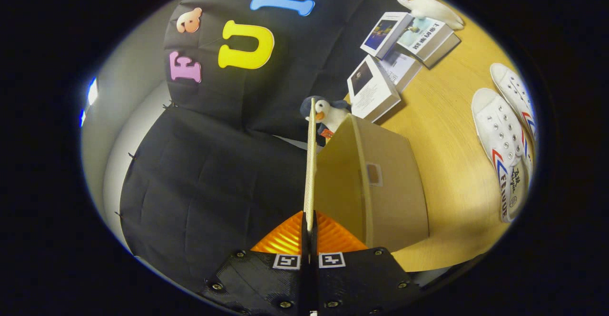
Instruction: Open the storage box then place both shoes into the box .Put the left shoe in first, then the right shoe, with the right side of both shoes facing outward in a uniform manner.
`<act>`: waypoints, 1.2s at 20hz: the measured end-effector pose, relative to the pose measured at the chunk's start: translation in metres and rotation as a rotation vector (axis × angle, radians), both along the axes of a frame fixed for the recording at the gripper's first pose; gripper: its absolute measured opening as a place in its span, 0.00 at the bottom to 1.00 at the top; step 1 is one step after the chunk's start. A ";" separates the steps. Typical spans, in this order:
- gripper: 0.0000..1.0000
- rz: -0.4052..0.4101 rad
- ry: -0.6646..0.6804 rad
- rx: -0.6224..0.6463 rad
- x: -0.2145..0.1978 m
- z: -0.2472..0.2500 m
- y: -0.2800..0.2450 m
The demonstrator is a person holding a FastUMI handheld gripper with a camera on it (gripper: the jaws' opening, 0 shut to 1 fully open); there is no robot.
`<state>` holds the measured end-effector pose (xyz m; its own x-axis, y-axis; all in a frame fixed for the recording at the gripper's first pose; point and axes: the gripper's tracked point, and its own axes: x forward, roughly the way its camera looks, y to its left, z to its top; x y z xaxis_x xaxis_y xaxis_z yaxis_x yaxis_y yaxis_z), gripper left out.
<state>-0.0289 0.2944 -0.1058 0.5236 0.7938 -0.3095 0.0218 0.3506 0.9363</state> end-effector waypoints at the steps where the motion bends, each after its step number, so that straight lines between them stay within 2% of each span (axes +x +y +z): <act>1: 0.00 0.007 -0.017 -0.008 0.000 0.009 0.004; 11: 0.00 0.096 -0.195 -0.103 0.001 0.074 0.078; 21: 0.01 0.159 -0.299 -0.140 -0.008 0.094 0.165; 22: 0.08 0.162 -0.313 -0.145 -0.009 0.096 0.172; 24: 0.08 0.179 -0.339 -0.156 -0.010 0.096 0.186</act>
<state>-0.0385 0.4800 -0.0097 0.4744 0.8389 -0.2670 -0.3533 0.4592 0.8150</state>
